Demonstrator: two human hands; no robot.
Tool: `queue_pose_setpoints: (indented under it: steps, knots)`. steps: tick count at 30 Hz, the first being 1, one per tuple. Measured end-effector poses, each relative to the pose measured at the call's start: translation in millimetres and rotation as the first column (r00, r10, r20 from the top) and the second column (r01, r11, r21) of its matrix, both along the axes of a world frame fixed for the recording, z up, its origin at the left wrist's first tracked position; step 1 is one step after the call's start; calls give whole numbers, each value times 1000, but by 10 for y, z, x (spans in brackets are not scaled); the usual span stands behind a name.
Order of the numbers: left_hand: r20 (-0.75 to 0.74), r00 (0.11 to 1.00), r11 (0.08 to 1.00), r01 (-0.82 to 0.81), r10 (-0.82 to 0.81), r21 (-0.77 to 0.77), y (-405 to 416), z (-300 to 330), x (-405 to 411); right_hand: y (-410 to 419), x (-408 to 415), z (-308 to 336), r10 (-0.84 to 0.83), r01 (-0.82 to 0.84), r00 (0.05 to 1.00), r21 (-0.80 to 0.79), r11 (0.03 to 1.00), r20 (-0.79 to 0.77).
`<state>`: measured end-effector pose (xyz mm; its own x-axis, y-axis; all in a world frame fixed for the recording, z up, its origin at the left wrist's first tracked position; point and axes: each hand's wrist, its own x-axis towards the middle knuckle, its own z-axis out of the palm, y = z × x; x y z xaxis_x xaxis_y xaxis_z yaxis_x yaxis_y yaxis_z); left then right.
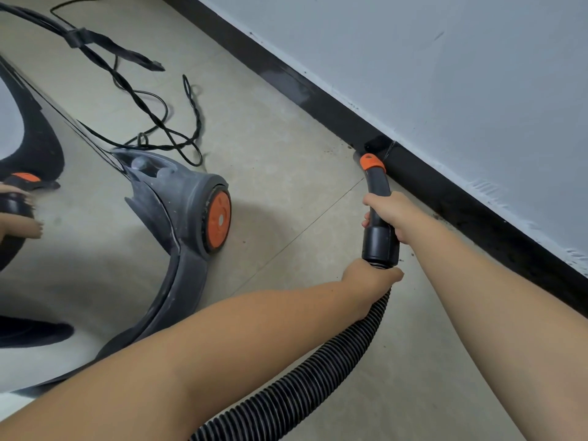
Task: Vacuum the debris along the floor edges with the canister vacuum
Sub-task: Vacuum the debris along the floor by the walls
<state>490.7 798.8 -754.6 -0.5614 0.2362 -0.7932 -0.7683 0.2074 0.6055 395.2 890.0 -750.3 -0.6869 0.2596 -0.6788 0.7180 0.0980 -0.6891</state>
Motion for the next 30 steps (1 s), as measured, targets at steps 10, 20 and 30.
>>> queue_pose_setpoints:
  steps: [10,20,30]
  knots:
    - [-39,994,995,-98,98,-11,-156,60,-397,-270,-442,112,130,-129,992,73,989,-7]
    - [42,981,981,-189,187,34,-12,126,-116,-294,-277,180,251,-253,967,70,965,39]
    - [81,996,998,-42,38,39,-183,297,47,-305,-14,185,146,-151,988,156,976,45]
